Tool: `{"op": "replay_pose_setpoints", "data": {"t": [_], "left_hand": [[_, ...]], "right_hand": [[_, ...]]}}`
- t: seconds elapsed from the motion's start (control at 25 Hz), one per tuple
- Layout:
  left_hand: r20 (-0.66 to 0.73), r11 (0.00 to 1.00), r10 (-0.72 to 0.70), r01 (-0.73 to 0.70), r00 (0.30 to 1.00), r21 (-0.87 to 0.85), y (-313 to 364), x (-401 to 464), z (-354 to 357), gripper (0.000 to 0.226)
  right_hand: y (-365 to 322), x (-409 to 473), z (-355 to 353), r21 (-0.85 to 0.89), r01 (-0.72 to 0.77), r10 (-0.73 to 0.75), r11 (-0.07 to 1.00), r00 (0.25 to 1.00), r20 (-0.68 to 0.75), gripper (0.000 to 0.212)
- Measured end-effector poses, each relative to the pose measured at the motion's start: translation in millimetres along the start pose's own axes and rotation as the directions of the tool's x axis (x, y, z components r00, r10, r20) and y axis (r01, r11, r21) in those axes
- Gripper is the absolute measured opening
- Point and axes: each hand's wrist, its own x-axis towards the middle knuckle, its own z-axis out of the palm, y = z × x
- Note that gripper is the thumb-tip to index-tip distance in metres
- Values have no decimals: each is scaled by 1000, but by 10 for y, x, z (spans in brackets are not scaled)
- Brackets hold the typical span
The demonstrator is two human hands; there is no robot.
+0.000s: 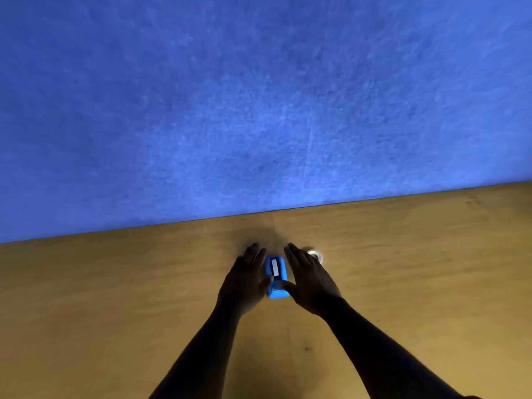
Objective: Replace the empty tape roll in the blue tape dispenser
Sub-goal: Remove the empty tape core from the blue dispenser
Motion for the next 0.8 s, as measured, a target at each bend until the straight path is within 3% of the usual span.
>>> {"op": "replay_pose_setpoints", "data": {"t": [0.2,0.8], "left_hand": [[-58,998,-3,-1,998,-58,27,110,20,64],[43,991,-16,22,999,-132,53,289,-18,53]], "right_hand": [[30,-37,151,79,-72,66,994,995,81,99],[67,51,236,128,-114,100,985,989,110,100]]}}
